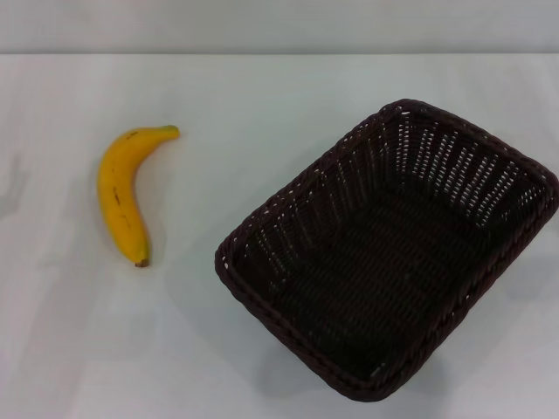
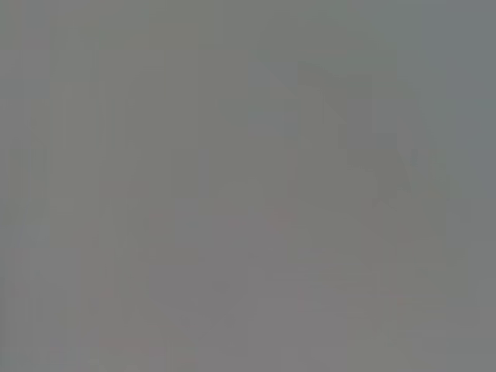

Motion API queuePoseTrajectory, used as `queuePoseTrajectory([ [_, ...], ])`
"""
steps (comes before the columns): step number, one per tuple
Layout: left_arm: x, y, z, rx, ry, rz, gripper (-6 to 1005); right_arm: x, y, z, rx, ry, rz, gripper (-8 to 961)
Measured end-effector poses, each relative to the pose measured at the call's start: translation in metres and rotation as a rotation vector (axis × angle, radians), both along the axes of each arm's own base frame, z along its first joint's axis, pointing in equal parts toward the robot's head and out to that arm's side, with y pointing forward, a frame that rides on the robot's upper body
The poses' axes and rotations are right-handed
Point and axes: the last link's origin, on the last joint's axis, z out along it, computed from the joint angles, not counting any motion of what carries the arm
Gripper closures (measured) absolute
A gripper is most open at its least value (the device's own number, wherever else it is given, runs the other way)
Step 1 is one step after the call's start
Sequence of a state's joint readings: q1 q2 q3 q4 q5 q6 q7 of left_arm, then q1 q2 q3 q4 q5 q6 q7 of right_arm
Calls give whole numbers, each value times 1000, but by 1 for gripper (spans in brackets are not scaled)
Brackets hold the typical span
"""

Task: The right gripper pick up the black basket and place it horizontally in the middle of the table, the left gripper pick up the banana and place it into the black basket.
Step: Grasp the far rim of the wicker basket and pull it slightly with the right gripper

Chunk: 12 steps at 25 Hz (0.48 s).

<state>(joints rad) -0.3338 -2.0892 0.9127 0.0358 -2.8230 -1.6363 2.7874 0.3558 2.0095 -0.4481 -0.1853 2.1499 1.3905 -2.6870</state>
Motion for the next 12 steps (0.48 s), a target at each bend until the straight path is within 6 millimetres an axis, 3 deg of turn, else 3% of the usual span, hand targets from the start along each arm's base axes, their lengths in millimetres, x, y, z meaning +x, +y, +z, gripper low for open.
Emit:
queuePoseTrajectory([
  [9, 0, 0, 2, 7, 7, 0, 136, 0, -1, -1, -31, -2, 13, 269],
  [12, -1, 0, 3, 13, 6, 4, 136, -4, 6, 5, -138, -14, 49, 268],
])
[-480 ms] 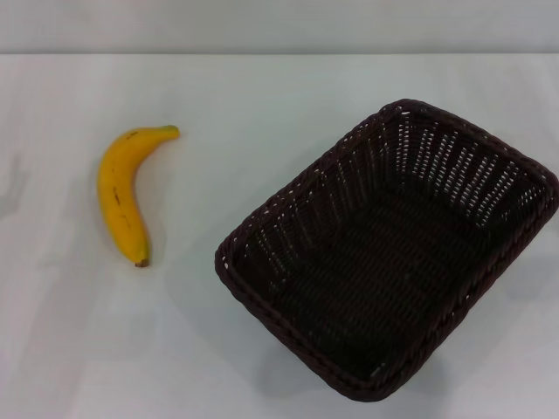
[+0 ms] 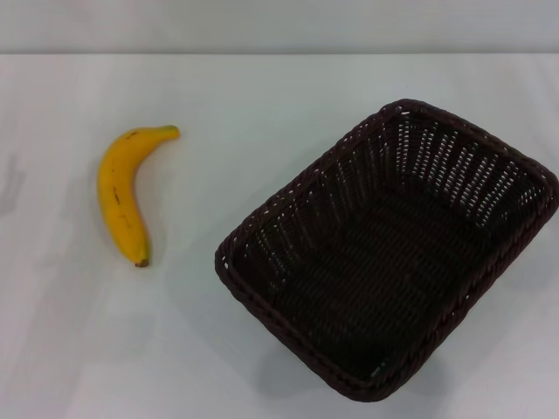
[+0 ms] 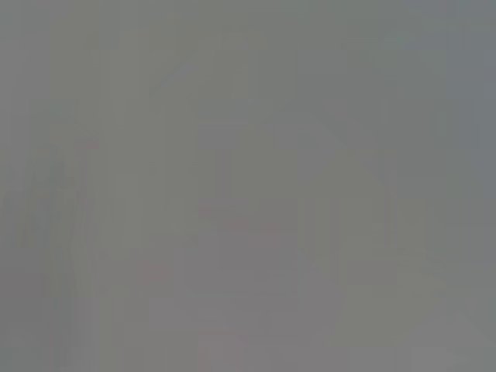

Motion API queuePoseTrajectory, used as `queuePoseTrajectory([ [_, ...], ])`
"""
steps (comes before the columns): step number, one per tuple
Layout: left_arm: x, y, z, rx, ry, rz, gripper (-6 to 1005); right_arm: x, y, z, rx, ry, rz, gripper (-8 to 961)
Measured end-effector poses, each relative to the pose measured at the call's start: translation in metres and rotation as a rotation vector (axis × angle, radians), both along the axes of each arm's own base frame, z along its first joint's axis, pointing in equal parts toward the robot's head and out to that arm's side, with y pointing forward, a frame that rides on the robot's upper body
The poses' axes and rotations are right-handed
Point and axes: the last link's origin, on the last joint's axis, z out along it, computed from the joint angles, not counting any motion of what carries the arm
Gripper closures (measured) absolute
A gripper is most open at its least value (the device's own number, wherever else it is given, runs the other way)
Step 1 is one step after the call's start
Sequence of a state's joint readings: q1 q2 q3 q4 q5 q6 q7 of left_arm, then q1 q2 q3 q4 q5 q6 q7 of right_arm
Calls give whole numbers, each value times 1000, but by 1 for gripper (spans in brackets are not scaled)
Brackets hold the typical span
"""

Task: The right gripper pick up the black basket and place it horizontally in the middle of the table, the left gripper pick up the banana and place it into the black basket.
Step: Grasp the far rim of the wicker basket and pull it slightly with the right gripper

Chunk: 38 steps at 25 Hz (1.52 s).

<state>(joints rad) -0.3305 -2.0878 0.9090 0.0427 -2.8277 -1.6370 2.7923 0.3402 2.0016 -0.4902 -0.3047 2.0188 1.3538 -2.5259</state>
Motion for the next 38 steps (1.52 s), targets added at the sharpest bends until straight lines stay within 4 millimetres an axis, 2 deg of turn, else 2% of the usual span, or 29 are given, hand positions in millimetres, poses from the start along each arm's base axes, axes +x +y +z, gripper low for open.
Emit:
queuePoseTrajectory([
  [2, -1, 0, 0, 1, 1, 3, 136, -5, 10, 9, -112, -13, 8, 267],
  [6, -2, -1, 1, 2, 13, 14, 136, -33, 38, 36, -347, -90, -23, 266],
  [11, -2, -1, 5, 20, 23, 9, 136, -91, 64, 61, -581, -204, -77, 264],
  [14, -2, -3, 7, 29, 28, 5, 136, -131, 78, 63, -739, -268, -150, 263],
  [19, -3, -3, 9, 36, 23, 7, 137, -184, 95, 55, -968, -337, -280, 261],
  [21, -3, -3, 9, 36, 22, 6, 137, -197, 97, 51, -1023, -365, -333, 261],
  [25, -1, 0, 9, 34, 20, 0, 137, -212, 101, 45, -1069, -422, -440, 259],
  [28, -3, -3, 11, 41, 18, 0, 137, -222, 106, 32, -1086, -471, -499, 258],
  [34, -6, -7, 13, 46, 19, 11, 137, -234, 116, -7, -1182, -547, -582, 256],
  [38, -8, -8, 15, 54, 17, 20, 137, -239, 119, -28, -1252, -550, -598, 115],
])
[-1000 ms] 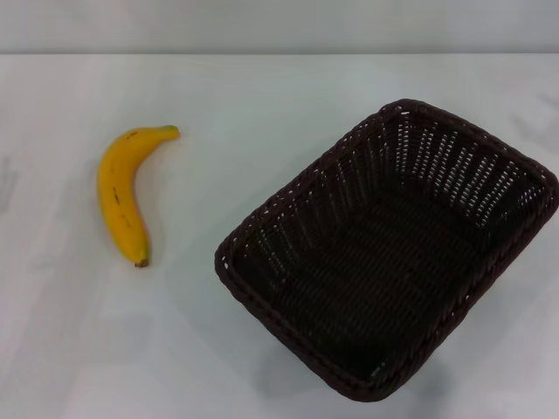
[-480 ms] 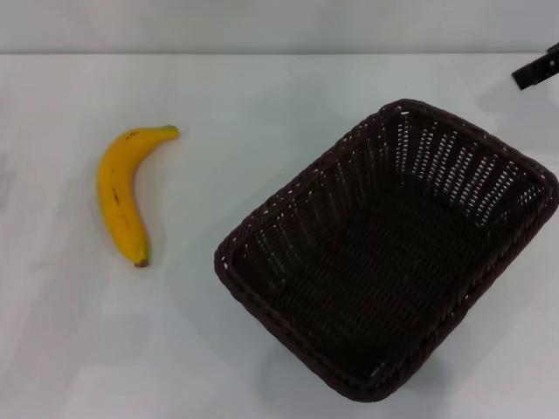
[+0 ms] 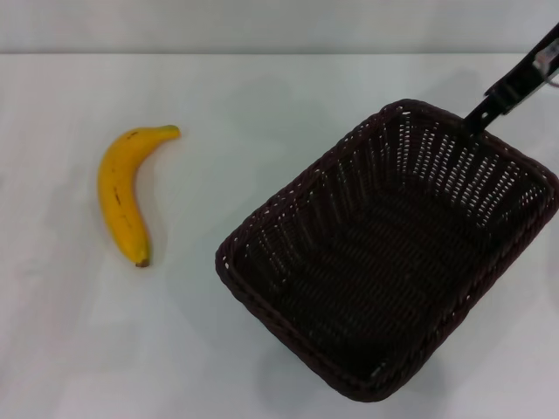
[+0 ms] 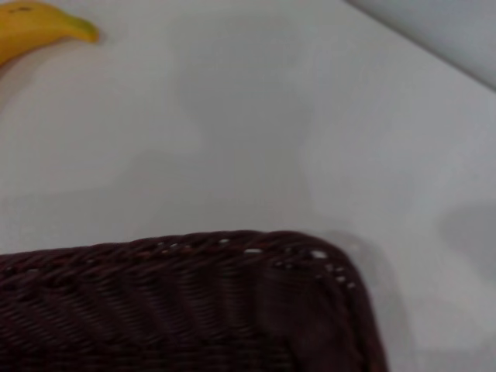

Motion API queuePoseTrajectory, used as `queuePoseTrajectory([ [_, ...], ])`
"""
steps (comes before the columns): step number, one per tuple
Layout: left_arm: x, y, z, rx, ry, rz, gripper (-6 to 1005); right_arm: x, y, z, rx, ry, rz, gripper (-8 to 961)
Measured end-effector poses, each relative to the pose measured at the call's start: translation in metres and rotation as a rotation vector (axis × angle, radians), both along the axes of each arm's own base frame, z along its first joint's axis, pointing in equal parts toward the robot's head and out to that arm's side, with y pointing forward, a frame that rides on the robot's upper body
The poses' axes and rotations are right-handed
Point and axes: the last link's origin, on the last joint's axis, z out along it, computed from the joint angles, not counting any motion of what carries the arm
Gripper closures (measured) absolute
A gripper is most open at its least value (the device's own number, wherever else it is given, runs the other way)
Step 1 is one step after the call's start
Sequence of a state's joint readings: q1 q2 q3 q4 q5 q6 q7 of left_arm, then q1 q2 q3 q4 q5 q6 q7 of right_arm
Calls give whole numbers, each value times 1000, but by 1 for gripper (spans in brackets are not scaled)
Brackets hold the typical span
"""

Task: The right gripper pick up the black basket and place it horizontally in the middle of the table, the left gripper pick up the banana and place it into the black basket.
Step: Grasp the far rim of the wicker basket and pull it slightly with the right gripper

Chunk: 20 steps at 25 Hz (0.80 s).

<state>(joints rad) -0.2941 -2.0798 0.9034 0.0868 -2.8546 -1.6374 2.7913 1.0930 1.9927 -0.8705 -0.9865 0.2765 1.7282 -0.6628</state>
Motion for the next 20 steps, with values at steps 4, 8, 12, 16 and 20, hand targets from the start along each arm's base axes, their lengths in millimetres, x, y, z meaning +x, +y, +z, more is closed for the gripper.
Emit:
queuePoseTrajectory([
  [4, 0, 0, 1, 4, 1, 1, 137, 1, 1, -12, -28, -9, -30, 82],
  [8, 0, 0, 2, 7, 4, -2, 137, 7, 3, -24, -32, -49, -53, 83],
  [12, 1, 1, 5, 11, 14, -10, 137, 12, 4, -34, -36, -79, -70, 89],
  [16, 1, 1, 5, 10, 14, -10, 137, 14, 5, -42, -50, -106, -81, 97],
  [20, 1, 1, 5, 10, 14, -10, 137, 12, 3, -46, -65, -129, -93, 106],
])
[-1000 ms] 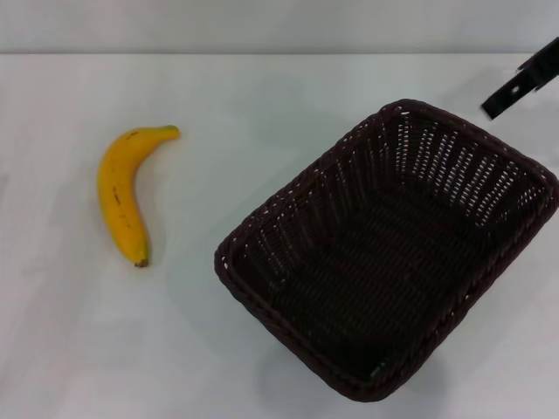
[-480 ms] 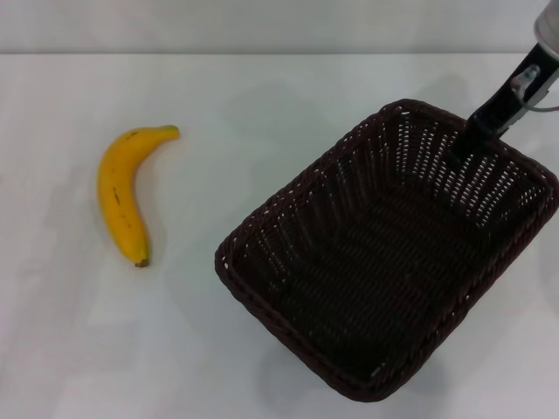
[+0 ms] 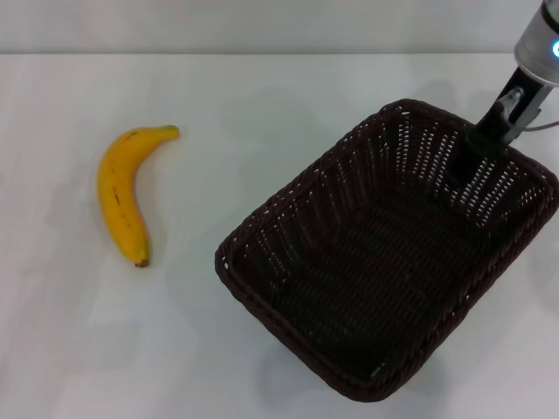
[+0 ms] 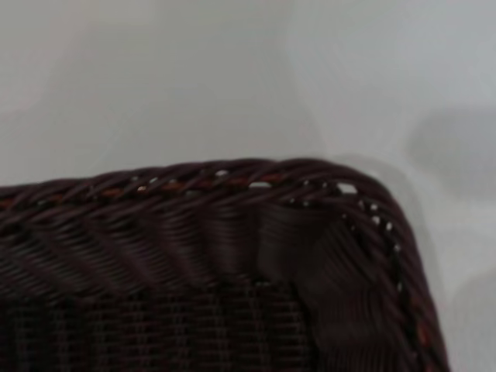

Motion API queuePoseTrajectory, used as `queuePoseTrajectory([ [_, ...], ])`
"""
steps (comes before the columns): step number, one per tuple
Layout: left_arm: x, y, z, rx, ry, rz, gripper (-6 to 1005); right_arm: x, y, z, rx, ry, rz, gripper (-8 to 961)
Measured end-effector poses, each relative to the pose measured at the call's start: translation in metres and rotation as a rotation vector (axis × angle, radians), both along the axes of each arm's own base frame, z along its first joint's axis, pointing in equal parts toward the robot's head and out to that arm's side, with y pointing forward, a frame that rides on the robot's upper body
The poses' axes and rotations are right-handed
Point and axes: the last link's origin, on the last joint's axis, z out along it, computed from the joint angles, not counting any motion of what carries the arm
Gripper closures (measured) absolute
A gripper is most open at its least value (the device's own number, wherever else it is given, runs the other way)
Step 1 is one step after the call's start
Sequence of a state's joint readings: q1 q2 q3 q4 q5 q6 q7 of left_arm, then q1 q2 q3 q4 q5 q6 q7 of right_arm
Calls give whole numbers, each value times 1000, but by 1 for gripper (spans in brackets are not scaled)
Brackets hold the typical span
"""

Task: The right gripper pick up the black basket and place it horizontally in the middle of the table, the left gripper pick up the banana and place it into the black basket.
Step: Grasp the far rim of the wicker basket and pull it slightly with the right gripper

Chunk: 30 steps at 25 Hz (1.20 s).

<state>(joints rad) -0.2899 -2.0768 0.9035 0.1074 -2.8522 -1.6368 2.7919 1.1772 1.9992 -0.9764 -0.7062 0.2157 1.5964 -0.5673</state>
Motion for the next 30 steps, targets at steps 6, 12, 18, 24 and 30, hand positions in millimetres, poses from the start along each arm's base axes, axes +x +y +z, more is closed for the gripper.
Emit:
queuePoseTrajectory([
  [6, 0, -1, 1, 8, 3, 2, 137, -1, -5, -8, -40, -15, -20, 150],
  [12, -3, -5, 10, 49, 16, 6, 137, -2, -1, -10, 29, 5, -56, 361],
  [18, -8, -12, 21, 100, 21, 27, 138, 3, 5, -6, 135, 22, -141, 655],
  [24, -15, -16, 34, 166, 14, 64, 138, 10, 1, -1, 206, 42, -289, 739],
  [30, -18, -13, 47, 208, 40, 90, 138, 25, -5, 20, 312, 183, -474, 762],
])
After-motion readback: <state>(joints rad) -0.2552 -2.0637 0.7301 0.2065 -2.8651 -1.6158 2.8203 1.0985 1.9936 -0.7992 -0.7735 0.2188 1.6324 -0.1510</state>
